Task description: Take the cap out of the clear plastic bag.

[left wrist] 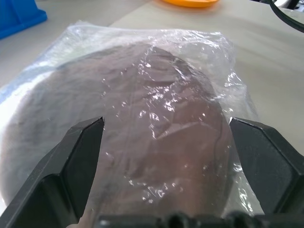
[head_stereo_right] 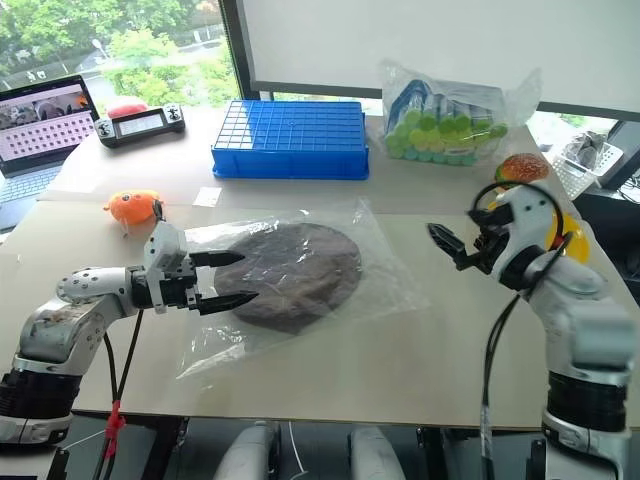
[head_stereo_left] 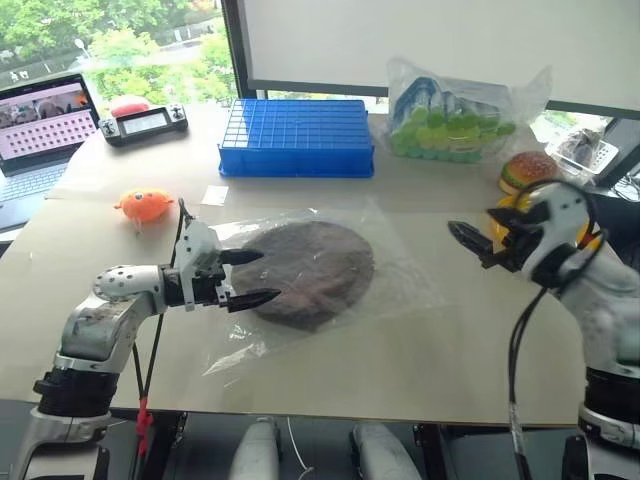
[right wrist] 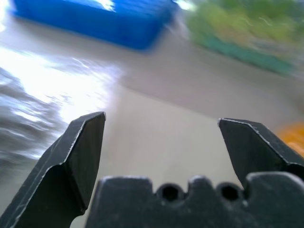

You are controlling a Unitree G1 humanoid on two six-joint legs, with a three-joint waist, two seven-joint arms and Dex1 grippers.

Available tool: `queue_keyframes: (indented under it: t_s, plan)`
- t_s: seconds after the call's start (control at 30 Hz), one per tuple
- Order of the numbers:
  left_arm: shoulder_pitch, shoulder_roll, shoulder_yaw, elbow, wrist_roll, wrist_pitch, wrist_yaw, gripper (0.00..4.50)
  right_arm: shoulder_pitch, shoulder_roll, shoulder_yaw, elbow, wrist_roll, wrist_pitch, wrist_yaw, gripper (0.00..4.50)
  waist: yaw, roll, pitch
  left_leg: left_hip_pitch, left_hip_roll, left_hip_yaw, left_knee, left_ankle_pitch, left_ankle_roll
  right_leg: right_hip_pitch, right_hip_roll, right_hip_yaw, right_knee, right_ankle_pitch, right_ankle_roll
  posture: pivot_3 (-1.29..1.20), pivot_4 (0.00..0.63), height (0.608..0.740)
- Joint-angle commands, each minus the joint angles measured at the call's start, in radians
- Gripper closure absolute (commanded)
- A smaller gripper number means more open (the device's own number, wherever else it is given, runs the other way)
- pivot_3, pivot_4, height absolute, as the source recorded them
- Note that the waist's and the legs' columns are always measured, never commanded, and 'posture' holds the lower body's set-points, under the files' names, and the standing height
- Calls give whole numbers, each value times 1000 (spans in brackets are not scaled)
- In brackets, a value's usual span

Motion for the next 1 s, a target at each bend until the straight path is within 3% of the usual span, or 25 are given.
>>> queue_keyframes:
  t_s: [0.03, 0.43, 0.7, 0.9, 1.0]
  plan:
    - [-27, 24, -16, -34, -5, 15, -37, 0, 45, -76, -49, -95, 227, 107, 86, 30, 11, 0, 0, 0, 0, 0, 0, 0, 0, 0, 0, 0, 0, 0, 0, 0, 150, 729]
    - [-16, -4, -114, -105, 25, 12, -39, 0, 72, -168, 42, -91, 243, 81, 87, 30, 15, 0, 0, -1, 0, 1, 1, 0, 1, -1, 0, 1, -1, 0, 0, 0, 150, 729]
    - [-62, -34, -228, -10, 184, -65, -13, 0, 104, -171, 40, -150, 295, 73, 81, 30, 16, 0, 0, -1, 0, 1, 2, 0, 1, -1, 0, 1, -1, 0, 1, 0, 150, 729]
    - [-95, -8, -182, 9, 116, -38, -105, 0, 133, -202, 22, -195, 310, 47, 99, 30, 16, -1, 0, -1, 0, 1, 1, 0, 1, -1, 0, 1, -1, 0, 1, 0, 150, 729]
    - [-153, 47, -142, 100, 74, -11, -200, 0, 189, -265, 80, -240, 189, -30, 159, 30, 15, 0, 0, -1, 0, 1, 1, 0, 1, -1, 0, 1, -1, 0, 1, 0, 150, 729]
